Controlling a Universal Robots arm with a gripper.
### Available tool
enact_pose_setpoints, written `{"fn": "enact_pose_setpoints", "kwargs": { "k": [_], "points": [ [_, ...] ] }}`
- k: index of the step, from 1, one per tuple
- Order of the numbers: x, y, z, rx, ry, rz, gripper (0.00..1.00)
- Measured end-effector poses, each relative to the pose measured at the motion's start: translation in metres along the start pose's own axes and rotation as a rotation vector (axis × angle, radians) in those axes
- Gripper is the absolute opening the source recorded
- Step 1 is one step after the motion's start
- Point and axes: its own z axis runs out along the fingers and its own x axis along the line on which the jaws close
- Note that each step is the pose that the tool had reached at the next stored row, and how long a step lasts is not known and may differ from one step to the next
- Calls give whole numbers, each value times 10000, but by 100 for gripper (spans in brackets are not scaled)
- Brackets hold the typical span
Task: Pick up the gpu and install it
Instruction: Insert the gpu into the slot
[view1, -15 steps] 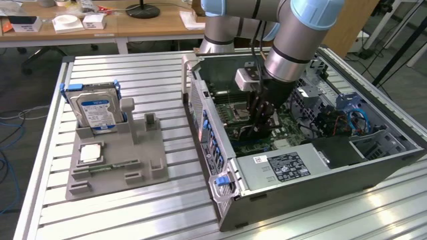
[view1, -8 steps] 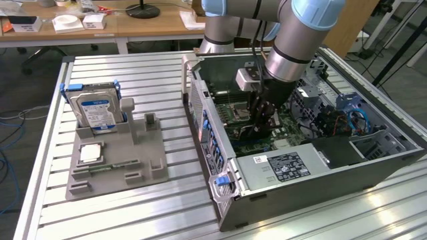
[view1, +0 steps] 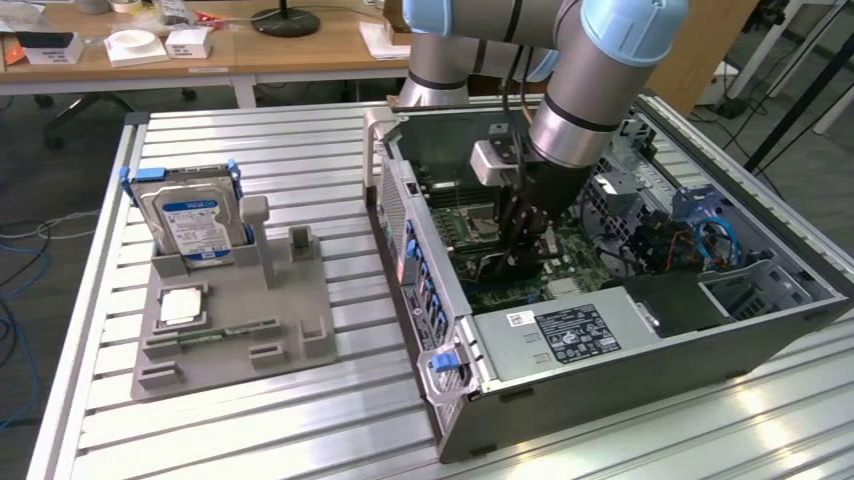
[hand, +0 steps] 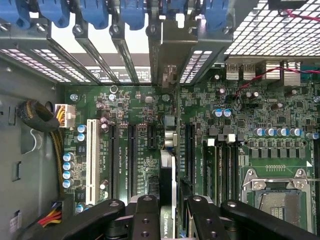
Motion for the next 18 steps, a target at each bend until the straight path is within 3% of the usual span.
{"fn": "enact_pose_setpoints", "kwargs": {
  "k": [18],
  "points": [
    [2, 35, 29, 0, -6, 52, 26]
  ]
}}
